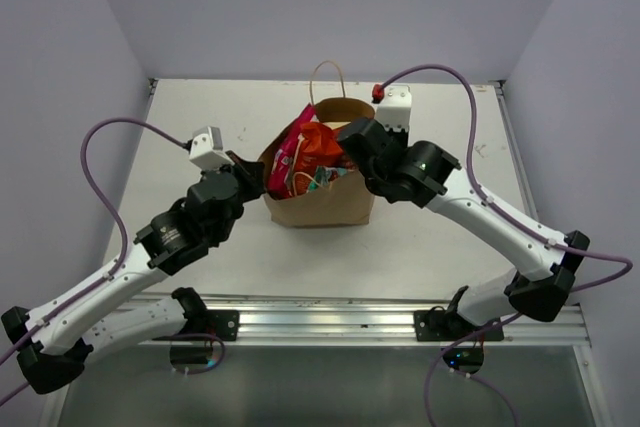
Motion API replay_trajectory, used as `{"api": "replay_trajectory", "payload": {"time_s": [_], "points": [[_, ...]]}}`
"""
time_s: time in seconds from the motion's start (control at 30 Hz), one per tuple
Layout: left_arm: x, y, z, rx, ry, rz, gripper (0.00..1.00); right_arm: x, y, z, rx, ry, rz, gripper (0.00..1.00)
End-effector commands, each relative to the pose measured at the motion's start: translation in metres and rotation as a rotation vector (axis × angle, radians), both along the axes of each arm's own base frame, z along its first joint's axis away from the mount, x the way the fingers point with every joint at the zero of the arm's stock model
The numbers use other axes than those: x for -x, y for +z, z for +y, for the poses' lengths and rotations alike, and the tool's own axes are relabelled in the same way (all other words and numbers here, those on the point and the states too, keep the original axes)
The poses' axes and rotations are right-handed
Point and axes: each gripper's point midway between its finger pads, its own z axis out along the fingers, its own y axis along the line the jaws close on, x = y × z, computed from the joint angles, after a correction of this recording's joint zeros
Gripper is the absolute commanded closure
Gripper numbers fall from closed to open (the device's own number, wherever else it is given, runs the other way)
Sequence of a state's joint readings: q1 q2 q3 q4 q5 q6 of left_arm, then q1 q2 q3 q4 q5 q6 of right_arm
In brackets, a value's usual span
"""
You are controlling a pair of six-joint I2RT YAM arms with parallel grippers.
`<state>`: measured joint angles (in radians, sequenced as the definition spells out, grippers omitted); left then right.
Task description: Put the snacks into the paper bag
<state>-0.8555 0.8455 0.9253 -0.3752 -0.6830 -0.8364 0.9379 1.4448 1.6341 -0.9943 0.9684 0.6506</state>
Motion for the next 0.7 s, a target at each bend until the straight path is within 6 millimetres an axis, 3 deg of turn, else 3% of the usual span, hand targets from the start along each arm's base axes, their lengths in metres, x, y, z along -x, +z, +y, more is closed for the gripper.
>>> {"api": "replay_trajectory", "payload": {"time_s": [0.0,0.07,0.1,0.13,0.2,0.33,0.47,0.57,0.63,0.67], "points": [[-0.005,0.010,0.011,-0.014,0.104,-0.049,1.00,0.006,0.013,-0.021,0.014,-0.032,-0.040,1.00],[-0.008,0.026,0.005,-0.002,0.088,-0.103,1.00,0.002,0.015,-0.018,0.015,-0.015,-0.061,0.91],[-0.010,0.030,0.006,-0.043,0.086,-0.128,0.93,0.002,0.019,-0.018,0.007,-0.003,-0.075,0.71],[-0.011,0.039,0.006,-0.049,0.089,-0.155,0.87,-0.001,0.023,-0.015,0.009,0.014,-0.096,0.63],[-0.015,0.063,0.011,-0.085,0.113,-0.230,0.72,0.000,0.038,-0.018,-0.012,0.029,-0.137,0.58],[-0.021,0.110,0.020,-0.141,0.164,-0.352,0.51,0.001,0.072,-0.026,-0.037,0.048,-0.246,0.39],[-0.021,0.145,0.035,-0.167,0.235,-0.447,0.50,0.006,0.097,-0.042,-0.004,0.030,-0.299,0.37],[-0.019,0.150,0.059,-0.203,0.361,-0.442,0.32,0.009,0.106,-0.063,0.051,-0.050,-0.329,0.33],[-0.023,0.144,0.069,-0.270,0.406,-0.422,0.29,0.010,0.106,-0.073,0.110,-0.078,-0.344,0.23],[-0.032,0.141,0.060,-0.263,0.361,-0.425,0.29,0.010,0.105,-0.076,0.133,-0.094,-0.348,0.21]]}}
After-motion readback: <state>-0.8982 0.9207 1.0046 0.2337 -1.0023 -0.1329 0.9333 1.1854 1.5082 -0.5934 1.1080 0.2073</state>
